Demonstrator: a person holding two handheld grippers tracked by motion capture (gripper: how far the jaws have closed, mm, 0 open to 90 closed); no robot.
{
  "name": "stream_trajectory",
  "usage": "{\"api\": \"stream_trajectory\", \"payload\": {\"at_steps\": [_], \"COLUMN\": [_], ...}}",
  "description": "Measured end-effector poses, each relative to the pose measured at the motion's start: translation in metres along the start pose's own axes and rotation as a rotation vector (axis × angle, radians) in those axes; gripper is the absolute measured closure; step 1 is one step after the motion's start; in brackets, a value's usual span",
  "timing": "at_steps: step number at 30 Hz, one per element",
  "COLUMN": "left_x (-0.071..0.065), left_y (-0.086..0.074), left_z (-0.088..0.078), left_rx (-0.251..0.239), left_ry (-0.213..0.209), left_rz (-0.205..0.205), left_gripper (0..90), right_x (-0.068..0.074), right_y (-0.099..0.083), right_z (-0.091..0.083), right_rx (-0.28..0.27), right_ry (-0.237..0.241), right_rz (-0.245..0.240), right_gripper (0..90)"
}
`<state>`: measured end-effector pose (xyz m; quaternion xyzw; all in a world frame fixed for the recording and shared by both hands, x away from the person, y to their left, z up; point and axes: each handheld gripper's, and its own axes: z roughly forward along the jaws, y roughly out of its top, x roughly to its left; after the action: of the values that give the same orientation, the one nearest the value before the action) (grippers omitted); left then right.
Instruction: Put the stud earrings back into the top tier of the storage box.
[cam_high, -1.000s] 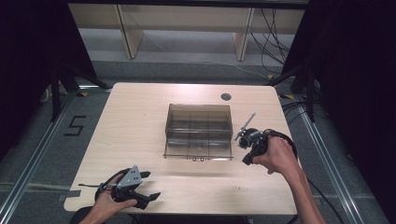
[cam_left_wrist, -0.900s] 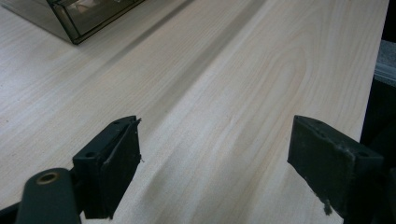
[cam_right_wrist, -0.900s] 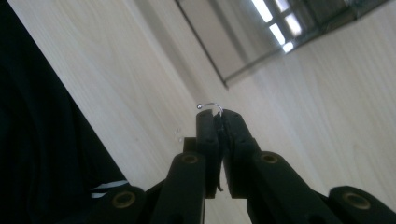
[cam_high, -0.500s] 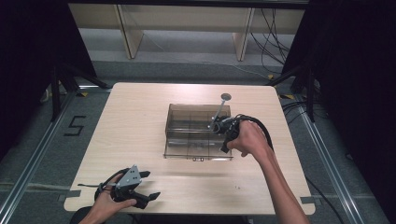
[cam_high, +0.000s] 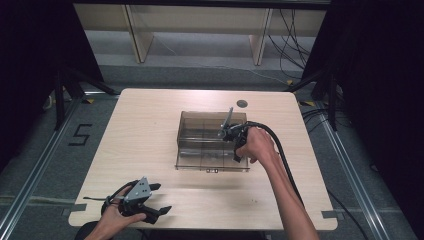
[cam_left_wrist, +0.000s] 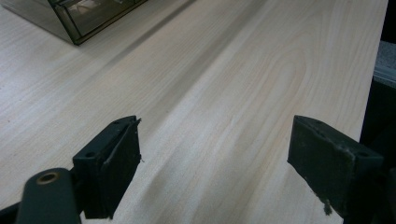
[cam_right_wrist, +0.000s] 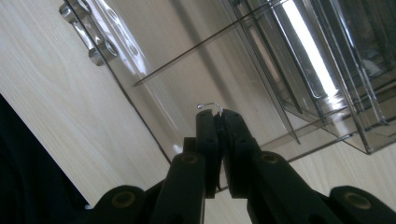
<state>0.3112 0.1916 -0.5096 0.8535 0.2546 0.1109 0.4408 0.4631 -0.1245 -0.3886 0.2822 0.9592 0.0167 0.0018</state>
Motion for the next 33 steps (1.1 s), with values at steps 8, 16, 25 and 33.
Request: {"api": "stream_trajectory", "payload": {"at_steps": [8, 16, 25, 33], "left_x": [-0.001, 0.0, 0.0, -0.001], "left_y": [0.0, 0.0, 0.0, 0.001], "left_z": [0.001, 0.001, 0.001, 0.002], "left_rx": [-0.008, -0.003, 0.0, 0.01], "left_ry": [-0.001, -0.004, -0.004, -0.004], "left_rz": [-0.003, 0.02, 0.006, 0.012], "left_gripper": [16.4, 16.4, 16.4, 16.4], "right_x": [-0.004, -0.007, 0.02, 0.037], "right_y": [0.006, 0.002, -0.042, -0.1], "right_z": [0.011, 0.004, -0.033, -0.025], "right_rx": [0.03, -0.015, -0.113, -0.125], "right_ry": [0.006, 0.002, -0.044, -0.047], "right_rz": [0.01, 0.045, -0.016, 0.002], "right_gripper": [86.5, 78.6, 73.1, 72.6]}}
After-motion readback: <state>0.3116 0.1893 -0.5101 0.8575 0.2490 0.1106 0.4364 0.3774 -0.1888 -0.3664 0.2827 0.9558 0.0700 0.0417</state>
